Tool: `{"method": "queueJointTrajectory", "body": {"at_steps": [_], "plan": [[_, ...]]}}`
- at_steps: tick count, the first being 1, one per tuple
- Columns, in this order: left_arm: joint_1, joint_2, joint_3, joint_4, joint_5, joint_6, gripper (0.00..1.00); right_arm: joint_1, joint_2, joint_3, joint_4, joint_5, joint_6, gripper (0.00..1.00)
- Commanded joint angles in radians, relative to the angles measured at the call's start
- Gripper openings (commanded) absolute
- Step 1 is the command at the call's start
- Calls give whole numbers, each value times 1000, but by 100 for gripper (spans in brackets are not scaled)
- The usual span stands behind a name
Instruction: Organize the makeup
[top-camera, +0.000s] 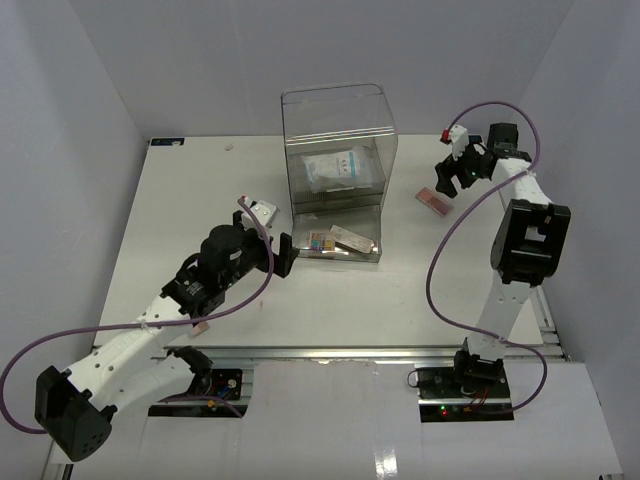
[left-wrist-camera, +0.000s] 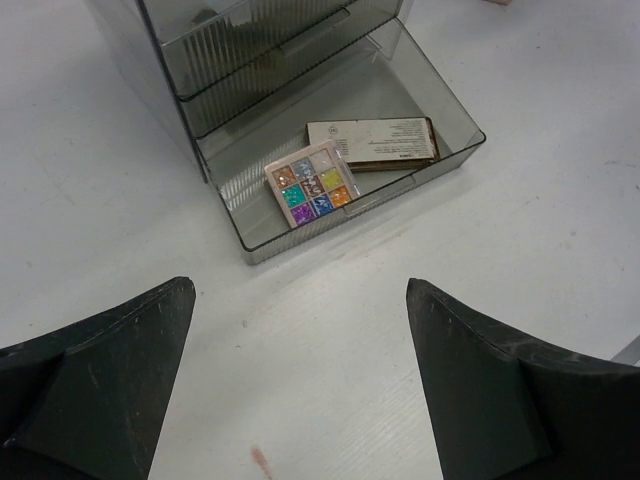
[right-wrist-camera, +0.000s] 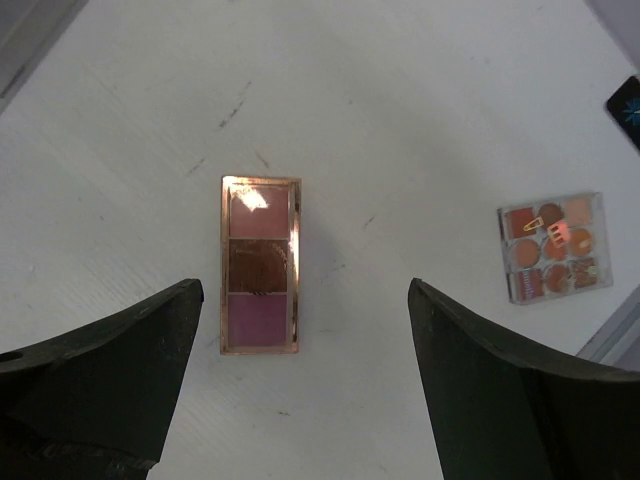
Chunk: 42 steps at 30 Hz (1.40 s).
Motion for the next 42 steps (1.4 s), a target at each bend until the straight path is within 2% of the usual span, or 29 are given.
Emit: {"method": "queueJointTrajectory", "body": {"at_steps": [1, 14, 30, 36, 39, 42], "plan": [[21, -24, 4, 5, 16, 12, 98, 14, 135, 136, -187, 31, -44, 90], [44, -2, 0, 14, 79, 5, 98, 22, 263, 276, -206, 54, -20, 90], [61, -1, -3, 17, 84, 7, 98, 78, 289, 284, -324, 126, -157, 91], [66, 2, -5, 19, 87, 7, 98, 91, 301, 283, -336, 173, -166, 94], [67, 2, -5, 20, 87, 8, 98, 94, 304, 286, -340, 180, -170, 100], [71, -1, -5, 21, 87, 8, 98, 97, 295, 284, -345, 196, -172, 89]]}}
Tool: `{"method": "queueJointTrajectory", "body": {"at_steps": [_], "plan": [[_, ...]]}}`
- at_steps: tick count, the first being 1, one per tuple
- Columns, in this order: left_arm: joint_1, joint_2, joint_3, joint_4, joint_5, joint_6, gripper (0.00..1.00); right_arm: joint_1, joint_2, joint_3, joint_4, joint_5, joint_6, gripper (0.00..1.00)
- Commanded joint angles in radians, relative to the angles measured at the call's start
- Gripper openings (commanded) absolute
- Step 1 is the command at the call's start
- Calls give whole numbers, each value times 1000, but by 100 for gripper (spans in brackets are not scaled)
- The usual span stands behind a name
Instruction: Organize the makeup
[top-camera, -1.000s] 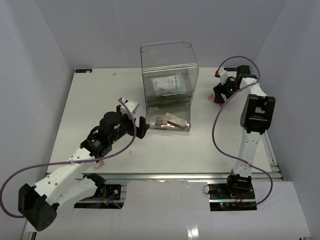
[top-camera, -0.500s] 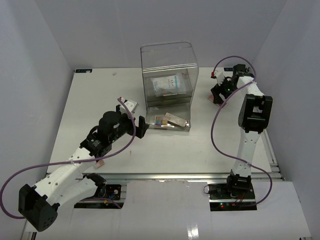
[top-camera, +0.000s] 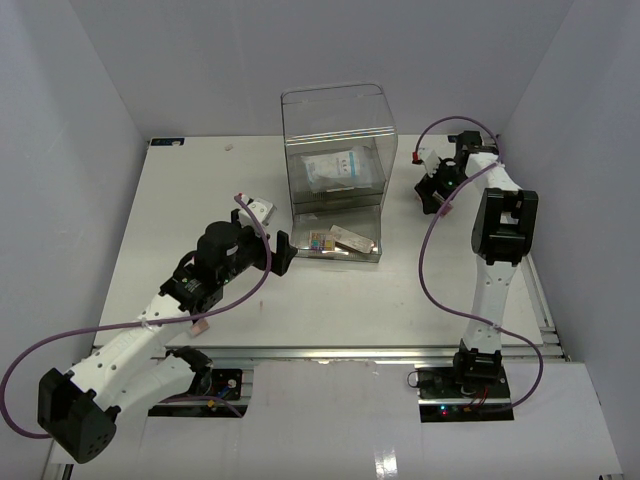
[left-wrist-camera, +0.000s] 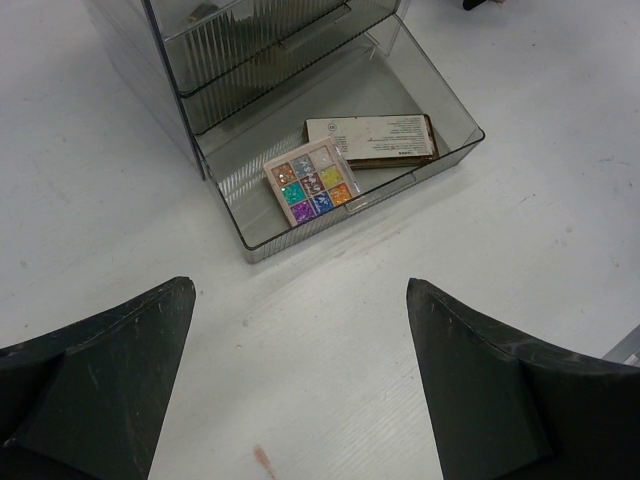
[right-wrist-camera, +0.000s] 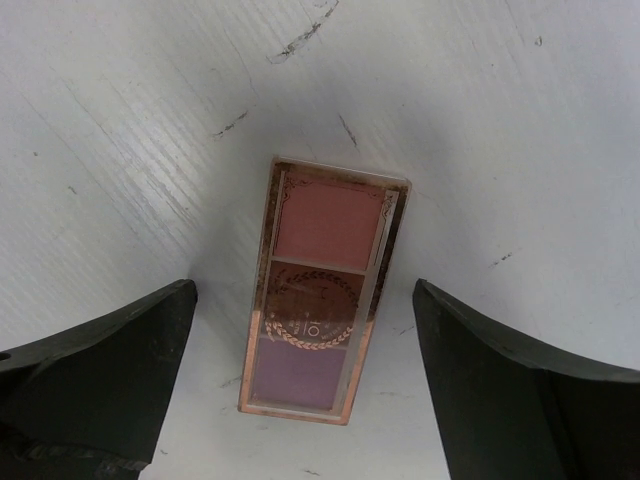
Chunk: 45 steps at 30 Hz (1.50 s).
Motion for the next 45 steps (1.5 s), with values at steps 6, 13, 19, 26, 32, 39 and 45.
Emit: {"method": "queueJointTrajectory", "body": {"at_steps": [6, 13, 19, 26, 32, 39, 45], "plan": [[14, -7, -6, 21, 16, 6, 98, 10, -20, -2, -37, 53, -7, 58], [21, -7, -6, 21, 18, 8, 98, 14, -93, -69, -54, 40, 58, 19], [24, -14, -7, 21, 18, 9, 98, 39, -405, -331, -29, -35, 66, 17], [31, -21, -5, 24, 40, 5, 98, 330, -813, -621, -69, -34, -13, 17], [33, -33, -8, 24, 21, 5, 98, 575, -882, -662, 0, 29, 34, 17], [34, -53, -14, 31, -19, 12, 98, 677, -677, -493, 26, 139, 88, 16], [47, -55, -16, 31, -22, 12, 98, 718, -488, -361, 91, 278, 136, 18]]}}
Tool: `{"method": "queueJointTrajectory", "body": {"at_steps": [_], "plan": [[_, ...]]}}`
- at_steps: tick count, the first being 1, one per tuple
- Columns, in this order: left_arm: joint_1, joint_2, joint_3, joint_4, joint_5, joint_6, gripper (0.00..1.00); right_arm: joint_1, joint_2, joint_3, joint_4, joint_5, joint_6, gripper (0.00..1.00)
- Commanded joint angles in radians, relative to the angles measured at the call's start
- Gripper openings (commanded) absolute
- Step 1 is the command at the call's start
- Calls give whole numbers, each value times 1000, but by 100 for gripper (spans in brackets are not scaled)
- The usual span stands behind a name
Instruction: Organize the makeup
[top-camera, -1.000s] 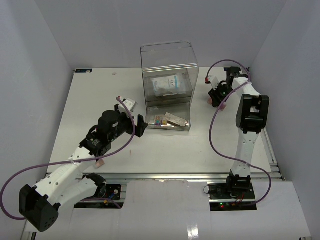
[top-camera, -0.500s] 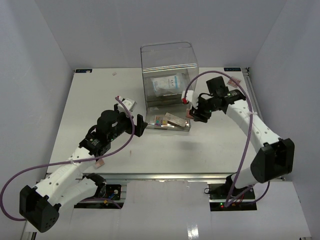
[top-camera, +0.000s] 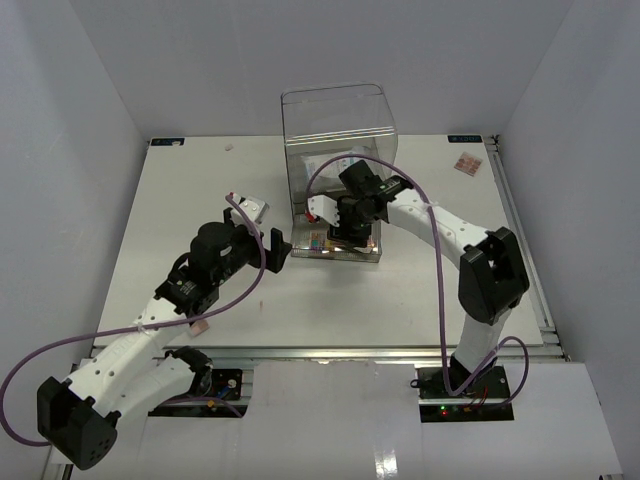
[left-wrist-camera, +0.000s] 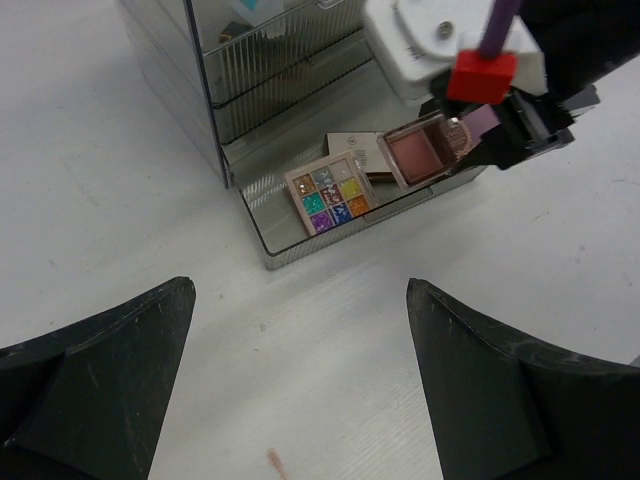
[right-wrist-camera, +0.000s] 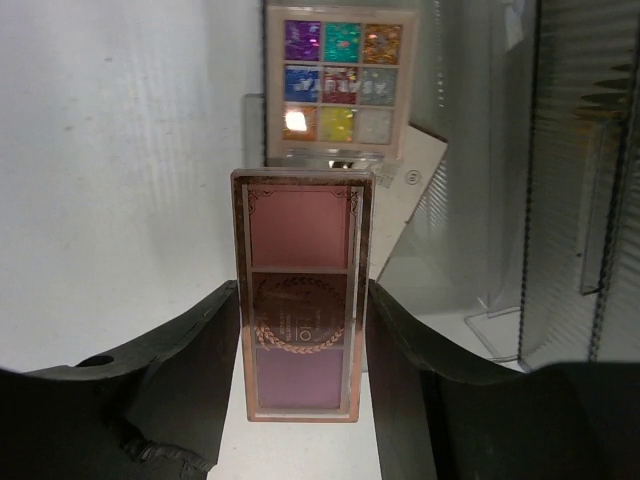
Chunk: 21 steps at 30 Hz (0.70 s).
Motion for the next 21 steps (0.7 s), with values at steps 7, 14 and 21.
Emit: {"method": "queueJointTrajectory", "body": {"at_steps": [7, 14, 21], "plan": [[19, -25, -8, 24, -16, 9, 98, 5, 139, 74, 174, 275, 55, 31], [19, -29, -8, 25, -15, 9, 98, -51, 154, 54, 234, 316, 78, 87], [19, -33, -8, 26, -16, 9, 98, -55, 23, -62, 219, 169, 32, 90]]}}
